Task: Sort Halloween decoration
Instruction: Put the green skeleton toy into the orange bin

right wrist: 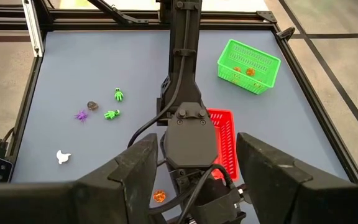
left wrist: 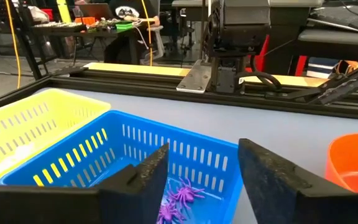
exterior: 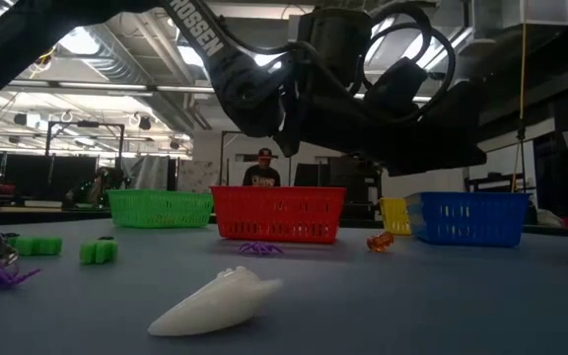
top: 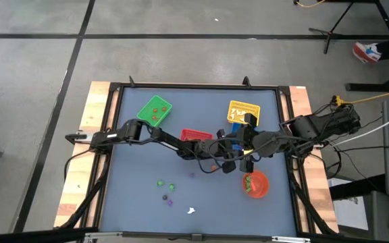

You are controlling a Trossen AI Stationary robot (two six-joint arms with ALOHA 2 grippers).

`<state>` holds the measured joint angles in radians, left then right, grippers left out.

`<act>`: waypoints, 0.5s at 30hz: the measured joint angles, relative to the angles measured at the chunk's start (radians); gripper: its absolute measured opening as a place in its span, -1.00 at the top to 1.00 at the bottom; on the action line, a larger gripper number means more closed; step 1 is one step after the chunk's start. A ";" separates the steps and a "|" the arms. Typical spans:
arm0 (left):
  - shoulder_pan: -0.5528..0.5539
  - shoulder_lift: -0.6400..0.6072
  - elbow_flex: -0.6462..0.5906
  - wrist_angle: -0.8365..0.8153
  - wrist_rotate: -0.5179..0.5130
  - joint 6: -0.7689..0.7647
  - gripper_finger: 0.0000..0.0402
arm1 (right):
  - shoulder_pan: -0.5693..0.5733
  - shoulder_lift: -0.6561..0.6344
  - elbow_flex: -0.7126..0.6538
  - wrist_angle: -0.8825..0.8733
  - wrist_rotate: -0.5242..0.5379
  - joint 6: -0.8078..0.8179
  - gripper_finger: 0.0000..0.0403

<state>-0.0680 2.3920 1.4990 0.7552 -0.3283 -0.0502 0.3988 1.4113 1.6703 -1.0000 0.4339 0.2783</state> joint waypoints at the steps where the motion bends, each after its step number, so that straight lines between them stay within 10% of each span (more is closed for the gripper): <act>1: 0.000 0.000 0.000 0.000 0.000 0.000 0.09 | 0.000 0.000 0.000 0.000 0.000 0.000 -0.08; 15: -0.016 -0.071 0.001 -0.095 -0.010 0.000 -0.07 | 0.000 0.000 0.000 0.000 0.000 0.000 -0.08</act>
<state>-0.0845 2.3209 1.5002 0.6604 -0.3378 -0.0498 0.3988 1.4113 1.6702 -1.0001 0.4335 0.2787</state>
